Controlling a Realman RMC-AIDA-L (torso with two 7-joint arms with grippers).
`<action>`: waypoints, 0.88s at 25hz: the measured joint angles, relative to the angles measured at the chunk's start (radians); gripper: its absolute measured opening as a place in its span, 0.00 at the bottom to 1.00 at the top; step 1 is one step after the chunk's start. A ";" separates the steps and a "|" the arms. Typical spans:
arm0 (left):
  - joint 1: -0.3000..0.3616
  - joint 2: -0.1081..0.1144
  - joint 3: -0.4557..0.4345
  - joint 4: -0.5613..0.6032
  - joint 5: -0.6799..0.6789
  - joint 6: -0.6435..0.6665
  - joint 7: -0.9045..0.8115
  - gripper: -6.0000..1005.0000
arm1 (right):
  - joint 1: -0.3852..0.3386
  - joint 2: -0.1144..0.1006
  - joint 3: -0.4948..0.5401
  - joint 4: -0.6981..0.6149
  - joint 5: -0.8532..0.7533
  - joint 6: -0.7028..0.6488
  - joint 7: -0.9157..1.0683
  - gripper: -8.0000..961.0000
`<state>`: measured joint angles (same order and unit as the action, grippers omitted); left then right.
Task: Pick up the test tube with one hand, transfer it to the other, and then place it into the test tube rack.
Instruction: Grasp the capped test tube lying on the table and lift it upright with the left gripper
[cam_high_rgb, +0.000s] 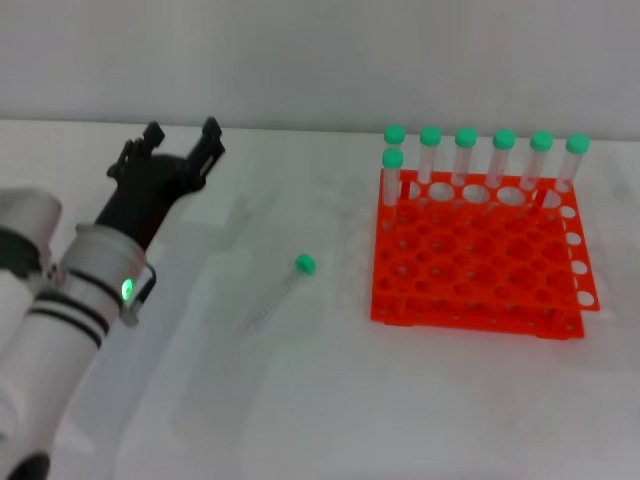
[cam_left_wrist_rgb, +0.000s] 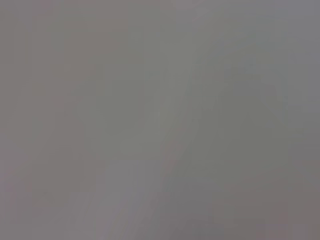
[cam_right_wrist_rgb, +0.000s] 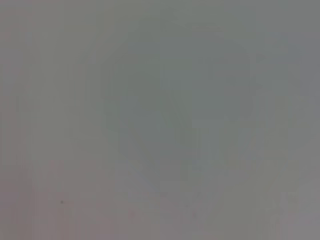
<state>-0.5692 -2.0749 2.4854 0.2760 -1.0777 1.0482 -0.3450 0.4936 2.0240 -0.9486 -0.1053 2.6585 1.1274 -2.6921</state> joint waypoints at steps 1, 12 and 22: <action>-0.014 0.005 -0.007 -0.006 0.005 -0.017 -0.028 0.82 | -0.001 0.000 0.000 0.000 0.000 0.000 0.000 0.90; -0.189 0.145 -0.012 -0.251 0.436 0.018 -0.821 0.81 | -0.008 -0.003 0.001 -0.007 -0.001 0.006 0.000 0.90; -0.389 0.230 0.320 -0.626 0.737 0.296 -1.528 0.81 | -0.015 -0.007 0.006 -0.010 0.002 0.002 0.000 0.90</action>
<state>-0.9580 -1.8447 2.8051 -0.3496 -0.3404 1.3438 -1.8731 0.4789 2.0170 -0.9430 -0.1155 2.6605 1.1291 -2.6921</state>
